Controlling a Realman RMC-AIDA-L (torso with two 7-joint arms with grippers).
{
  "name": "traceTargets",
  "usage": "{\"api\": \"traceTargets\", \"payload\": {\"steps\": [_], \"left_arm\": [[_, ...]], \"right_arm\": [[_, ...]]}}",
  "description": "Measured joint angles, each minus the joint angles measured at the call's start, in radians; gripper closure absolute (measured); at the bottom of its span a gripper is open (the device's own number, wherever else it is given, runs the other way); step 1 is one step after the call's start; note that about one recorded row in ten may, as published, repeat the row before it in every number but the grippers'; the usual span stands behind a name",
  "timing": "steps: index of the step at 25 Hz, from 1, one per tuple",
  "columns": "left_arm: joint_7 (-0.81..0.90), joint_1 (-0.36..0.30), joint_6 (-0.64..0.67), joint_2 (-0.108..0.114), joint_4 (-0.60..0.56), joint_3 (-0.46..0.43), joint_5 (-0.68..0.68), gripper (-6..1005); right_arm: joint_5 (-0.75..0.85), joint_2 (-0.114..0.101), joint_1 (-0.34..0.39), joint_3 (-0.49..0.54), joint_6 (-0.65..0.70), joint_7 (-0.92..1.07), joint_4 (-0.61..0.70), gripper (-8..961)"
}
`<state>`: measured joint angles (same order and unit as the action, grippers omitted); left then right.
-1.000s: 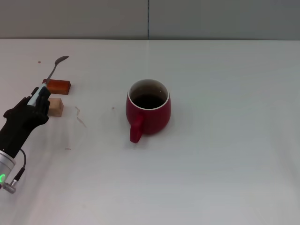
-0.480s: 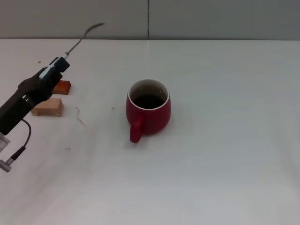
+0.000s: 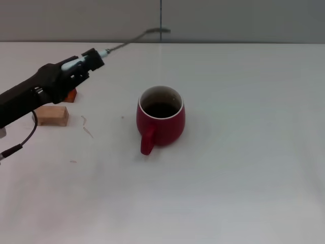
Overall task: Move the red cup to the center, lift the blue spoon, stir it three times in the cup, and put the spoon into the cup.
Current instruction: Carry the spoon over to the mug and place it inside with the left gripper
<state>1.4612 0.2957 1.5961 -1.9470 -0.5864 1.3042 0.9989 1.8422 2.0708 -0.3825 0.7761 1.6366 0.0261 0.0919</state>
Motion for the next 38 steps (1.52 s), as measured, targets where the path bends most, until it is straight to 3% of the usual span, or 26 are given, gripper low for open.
{"api": "traceTargets", "payload": {"steps": [3,6,8,9,16,38], "left_arm": [[0.026,0.004,-0.002,-0.003,-0.062,-0.033,0.092,830],[0.077,0.007,-0.03,-0.031,-0.174,-0.125,0.272,830],[0.087,0.008,-0.036,-0.037,-0.195,-0.143,0.303,830],[0.114,0.011,-0.057,-0.055,-0.248,-0.183,0.386,831],[0.145,0.059,-0.08,-0.101,-0.309,-0.225,0.518,832],[0.134,0.073,-0.12,-0.114,-0.308,-0.237,0.52,854]], "right_arm": [[0.0,0.0,0.0,0.0,0.0,0.0,0.0,274],[0.0,0.001,0.005,0.0,0.0,0.0,0.0,274],[0.0,0.001,0.01,0.0,0.0,0.0,0.0,274],[0.0,0.002,0.013,0.0,0.0,0.0,0.0,273],[0.0,0.003,0.026,0.0,0.003,0.0,-0.009,273],[0.0,0.005,0.044,0.002,0.009,0.0,-0.019,273]]}}
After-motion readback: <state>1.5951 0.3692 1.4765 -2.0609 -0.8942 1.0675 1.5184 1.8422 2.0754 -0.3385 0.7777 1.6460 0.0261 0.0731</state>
